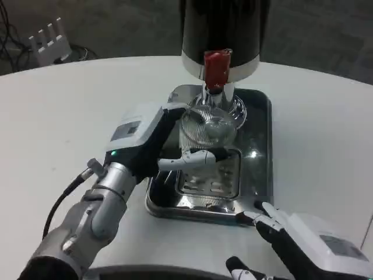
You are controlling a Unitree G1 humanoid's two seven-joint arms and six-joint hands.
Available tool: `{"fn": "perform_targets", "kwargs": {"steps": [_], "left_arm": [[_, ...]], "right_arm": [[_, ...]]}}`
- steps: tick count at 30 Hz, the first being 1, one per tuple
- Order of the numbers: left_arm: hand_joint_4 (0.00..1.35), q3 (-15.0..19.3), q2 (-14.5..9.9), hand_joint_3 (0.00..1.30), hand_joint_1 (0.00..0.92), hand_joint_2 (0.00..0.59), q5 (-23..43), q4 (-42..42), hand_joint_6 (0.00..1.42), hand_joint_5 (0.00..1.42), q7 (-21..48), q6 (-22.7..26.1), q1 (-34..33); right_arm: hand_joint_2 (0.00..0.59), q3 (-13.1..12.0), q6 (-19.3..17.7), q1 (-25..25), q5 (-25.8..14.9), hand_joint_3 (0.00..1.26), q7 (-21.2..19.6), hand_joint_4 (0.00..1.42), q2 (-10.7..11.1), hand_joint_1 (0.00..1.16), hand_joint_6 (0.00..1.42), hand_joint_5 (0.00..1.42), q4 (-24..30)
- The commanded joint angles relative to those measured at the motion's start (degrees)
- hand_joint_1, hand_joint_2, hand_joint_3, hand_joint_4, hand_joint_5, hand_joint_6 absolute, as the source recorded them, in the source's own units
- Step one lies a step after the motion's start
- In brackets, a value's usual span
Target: Grasp the cup under the faucet to collect the drink, then remove the cup.
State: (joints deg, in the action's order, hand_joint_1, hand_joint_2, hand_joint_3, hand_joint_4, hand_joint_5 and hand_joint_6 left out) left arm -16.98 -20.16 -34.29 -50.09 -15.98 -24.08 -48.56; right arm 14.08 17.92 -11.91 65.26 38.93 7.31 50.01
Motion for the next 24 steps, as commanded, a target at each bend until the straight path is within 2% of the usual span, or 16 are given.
{"fn": "perform_targets", "kwargs": {"steps": [1, 13, 24], "left_arm": [[0.17, -0.56, -0.84, 0.4, 0.221, 0.084, -0.23, 0.23, 0.35, 0.24, 0.86, -0.03, -0.39], [0.15, -0.4, -1.26, 0.39, 0.217, 0.086, 1.22, -0.84, 0.34, 0.22, 4.42, -2.94, -0.72], [0.12, -0.02, -2.96, 0.39, 0.209, 0.082, 1.31, 0.37, 0.33, 0.21, 5.87, -4.39, 0.45]], "right_arm": [[0.432, 0.1, -0.26, 0.01, 0.4, 0.16, 0.28, 0.0, -0.47, 0.32, 0.16, 0.03, -0.07], [0.443, -0.04, 0.08, 0.85, 0.58, 0.17, 0.5, 0.0, -0.96, 0.32, 0.18, 0.03, -1.09], [0.439, -0.29, 0.33, 1.37, 0.3, 0.2, -0.07, 0.01, -1.45, 0.33, 0.18, 0.05, -1.87]]}}
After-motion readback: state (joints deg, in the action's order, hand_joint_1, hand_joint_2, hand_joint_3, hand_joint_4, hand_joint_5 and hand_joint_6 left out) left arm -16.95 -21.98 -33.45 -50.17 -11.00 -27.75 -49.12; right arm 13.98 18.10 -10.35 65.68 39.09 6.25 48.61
